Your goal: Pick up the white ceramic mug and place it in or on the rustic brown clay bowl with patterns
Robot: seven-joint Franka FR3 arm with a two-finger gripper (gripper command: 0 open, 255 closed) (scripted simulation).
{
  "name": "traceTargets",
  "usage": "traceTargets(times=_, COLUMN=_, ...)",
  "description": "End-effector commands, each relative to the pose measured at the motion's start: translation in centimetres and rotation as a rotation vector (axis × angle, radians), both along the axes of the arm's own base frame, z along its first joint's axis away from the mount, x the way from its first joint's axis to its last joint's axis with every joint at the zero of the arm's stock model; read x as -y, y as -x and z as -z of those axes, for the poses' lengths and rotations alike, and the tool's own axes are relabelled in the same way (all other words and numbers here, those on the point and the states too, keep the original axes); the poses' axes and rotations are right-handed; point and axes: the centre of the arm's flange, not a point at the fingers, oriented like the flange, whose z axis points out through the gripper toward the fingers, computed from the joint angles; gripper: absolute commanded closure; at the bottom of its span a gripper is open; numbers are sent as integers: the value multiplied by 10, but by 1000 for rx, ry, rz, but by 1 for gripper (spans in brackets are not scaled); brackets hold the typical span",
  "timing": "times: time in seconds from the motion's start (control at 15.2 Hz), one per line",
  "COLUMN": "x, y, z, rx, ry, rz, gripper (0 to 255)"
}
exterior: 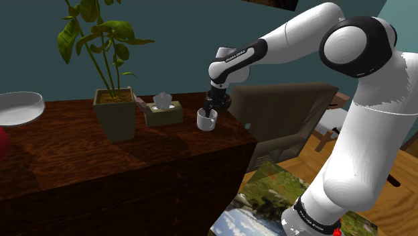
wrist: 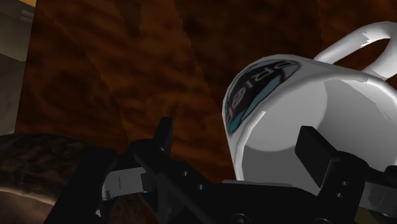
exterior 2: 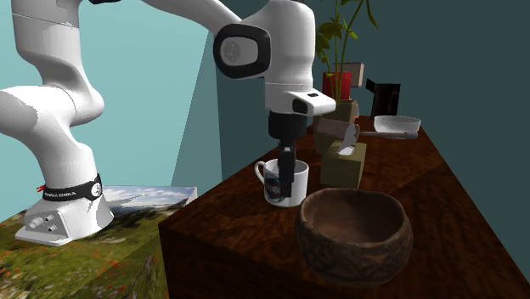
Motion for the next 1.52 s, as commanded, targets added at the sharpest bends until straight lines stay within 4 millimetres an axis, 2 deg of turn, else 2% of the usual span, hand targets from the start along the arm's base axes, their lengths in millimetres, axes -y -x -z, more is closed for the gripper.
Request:
traceTargets(times=0.0, x=0, y=1, z=3, rx=1, ry=0, rz=0, gripper=0)
traceTargets(times=0.33, x=0, y=1, z=3, rx=0, ry=0, rz=0, gripper=0)
traceTargets(times=0.4, x=0, y=1, z=3, rx=0, ry=0, rz=0, gripper=255)
traceTargets(times=0.99, x=0, y=1, z=3, rx=1, ry=0, rz=0, gripper=255)
traceTargets(times=1.45, x=0, y=1, z=-34, rx=1, ry=0, rz=0, gripper=255)
